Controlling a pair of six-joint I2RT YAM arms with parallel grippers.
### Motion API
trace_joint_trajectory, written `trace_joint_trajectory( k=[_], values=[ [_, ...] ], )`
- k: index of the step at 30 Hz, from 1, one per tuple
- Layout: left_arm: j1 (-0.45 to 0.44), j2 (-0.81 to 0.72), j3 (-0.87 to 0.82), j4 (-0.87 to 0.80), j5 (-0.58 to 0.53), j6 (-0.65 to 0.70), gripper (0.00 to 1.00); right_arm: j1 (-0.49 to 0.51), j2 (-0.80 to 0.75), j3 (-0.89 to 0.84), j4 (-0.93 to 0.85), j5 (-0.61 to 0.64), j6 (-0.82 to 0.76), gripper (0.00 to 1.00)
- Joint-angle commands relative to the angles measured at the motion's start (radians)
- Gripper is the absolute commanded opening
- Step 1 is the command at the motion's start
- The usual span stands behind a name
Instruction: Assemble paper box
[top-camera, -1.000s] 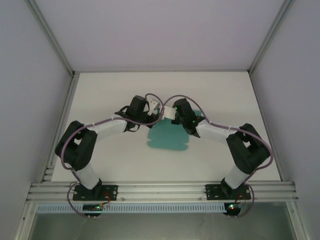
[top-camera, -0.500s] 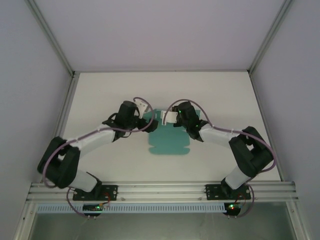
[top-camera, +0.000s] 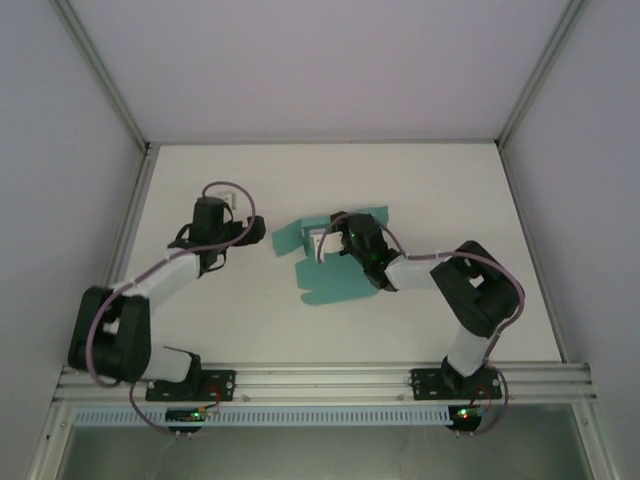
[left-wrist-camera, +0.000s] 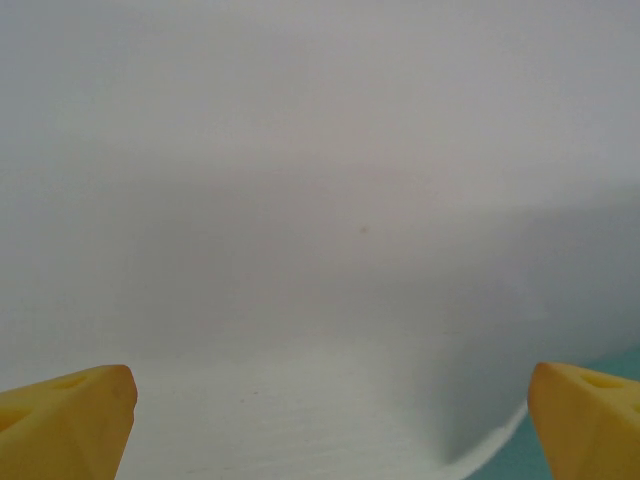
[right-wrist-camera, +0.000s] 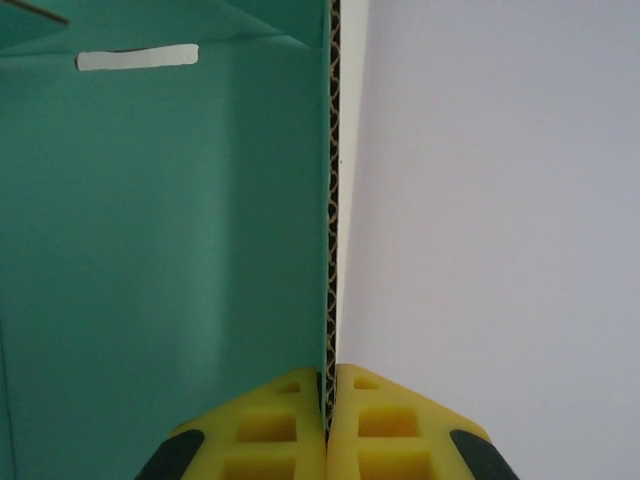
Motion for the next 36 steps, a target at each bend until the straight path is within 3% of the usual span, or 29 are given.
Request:
trace_joint_trajectory(
  k=[1,8,12,23,31,36],
  values=[
    [-0.009,0.096,0.061,0.045,0.142,0.069,0.99,-0.008,0.047,0.016,0.094,-0.011,-0.058,0.0],
    [-0.087,0.187,0.039,0.213,0.31,0.154,1.0,-0.017,0.057,0.034,0.098,0.009,-0.058,0.0],
    [-0.151,0.203,0.023,0.259,0.323,0.193,0.97,-0.017,0.045,0.044,0.05,0.032,-0.048,0.0],
    [-0.23,0.335,0.057,0.311,0.254,0.234,0.85,-0.017,0.02,0.044,-0.024,0.04,0.017,0.0],
    [-0.268,0.373,0.01,0.561,0.199,0.216,0.84,0.004,0.01,0.036,-0.102,0.062,0.045,0.0],
    [-0.267,0.362,0.025,0.604,0.128,0.213,0.77,0.015,-0.017,0.039,-0.206,0.034,0.086,0.0]
  ],
)
